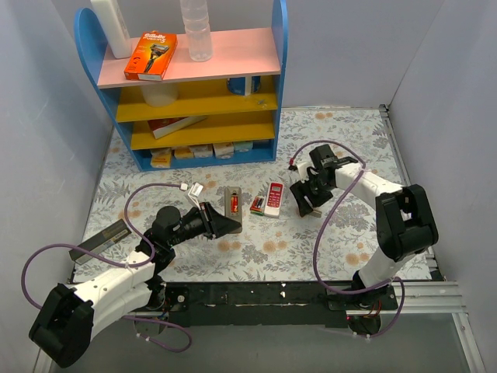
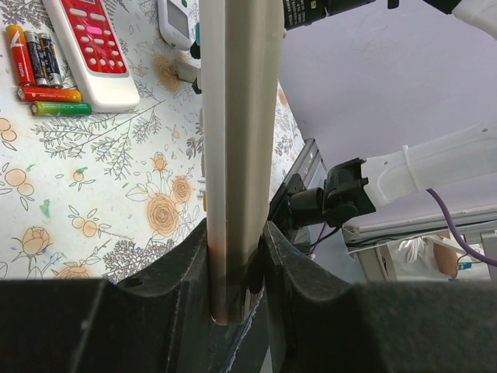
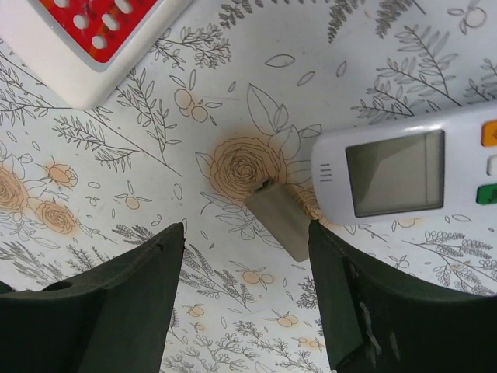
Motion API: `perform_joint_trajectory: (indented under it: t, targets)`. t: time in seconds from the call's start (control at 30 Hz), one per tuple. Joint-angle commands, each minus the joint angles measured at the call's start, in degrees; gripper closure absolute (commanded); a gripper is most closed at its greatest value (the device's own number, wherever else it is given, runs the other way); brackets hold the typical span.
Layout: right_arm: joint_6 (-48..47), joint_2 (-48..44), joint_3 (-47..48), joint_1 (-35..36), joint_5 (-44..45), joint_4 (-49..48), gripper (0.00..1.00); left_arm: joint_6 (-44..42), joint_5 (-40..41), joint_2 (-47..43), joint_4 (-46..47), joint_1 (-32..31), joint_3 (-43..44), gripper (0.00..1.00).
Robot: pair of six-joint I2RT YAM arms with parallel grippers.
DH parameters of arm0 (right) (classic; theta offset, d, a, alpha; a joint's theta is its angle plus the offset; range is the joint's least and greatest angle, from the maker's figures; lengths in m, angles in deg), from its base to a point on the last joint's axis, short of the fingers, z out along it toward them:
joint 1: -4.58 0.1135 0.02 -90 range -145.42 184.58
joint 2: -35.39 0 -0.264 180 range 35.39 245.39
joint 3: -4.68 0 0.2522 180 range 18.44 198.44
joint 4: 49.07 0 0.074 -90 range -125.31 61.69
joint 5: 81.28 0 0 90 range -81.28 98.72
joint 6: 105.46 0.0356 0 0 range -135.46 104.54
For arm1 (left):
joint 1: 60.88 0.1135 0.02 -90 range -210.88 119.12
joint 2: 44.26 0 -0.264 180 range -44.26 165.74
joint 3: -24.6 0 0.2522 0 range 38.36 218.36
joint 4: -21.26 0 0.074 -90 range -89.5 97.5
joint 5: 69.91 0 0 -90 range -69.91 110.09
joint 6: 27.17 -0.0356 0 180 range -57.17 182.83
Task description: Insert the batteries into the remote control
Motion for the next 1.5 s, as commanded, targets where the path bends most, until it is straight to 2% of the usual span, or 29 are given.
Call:
perform_joint_trajectory:
  t: [0.0, 0.43, 0.7, 0.73, 0.87, 1.03, 1.13, 1.2, 1.27, 1.47]
  targets:
    - [-6.23, 1.74, 2.59, 3.45, 2.94, -0.43, 0.28, -1.38, -0.03, -0.57, 0.31, -0.12, 2.23, 0.98]
    - [-11.95, 6.48, 2.07, 5.57, 6.64, -1.14, 0.36, -1.74, -0.21, -1.71, -0.75, -0.21, 2.23, 0.98]
    - [-14.32, 5.87, 0.49, 8.82, 7.87, -1.05, 0.40, -1.83, -0.65, -1.45, -0.84, -0.12, 2.49, 0.98]
    - [-14.50, 5.78, 0.22, 8.99, 8.13, -1.05, 0.43, -1.82, -0.73, -1.45, -0.75, -0.21, 2.49, 0.98]
    - [-14.06, 6.57, 0.31, 9.96, 9.63, -1.23, 0.45, -1.82, -0.73, -1.27, -0.66, -0.12, 2.49, 0.98]
    - [-12.22, 7.28, -0.22, 10.40, 12.88, -1.75, 0.58, -1.83, -0.56, -1.80, -1.36, -0.21, 2.58, 0.98]
    - [-9.15, 7.28, 0.22, 10.40, 15.08, -2.11, 0.62, -1.82, -0.21, -2.24, -1.63, -0.12, 2.49, 0.98]
    - [-5.39, 7.80, 1.53, 10.40, 15.60, -1.84, 0.72, -1.74, -0.12, -2.15, -1.63, -0.21, 2.40, 0.98]
    - [-2.04, 8.33, 2.59, 10.40, 16.57, -1.93, 0.75, -1.65, -0.12, -1.89, -1.28, -0.21, 2.49, 0.98]
    - [16.42, 11.84, 7.16, 10.40, 27.99, 1.58, 0.74, -1.39, -0.21, -1.44, -0.93, -0.21, 2.67, 0.98]
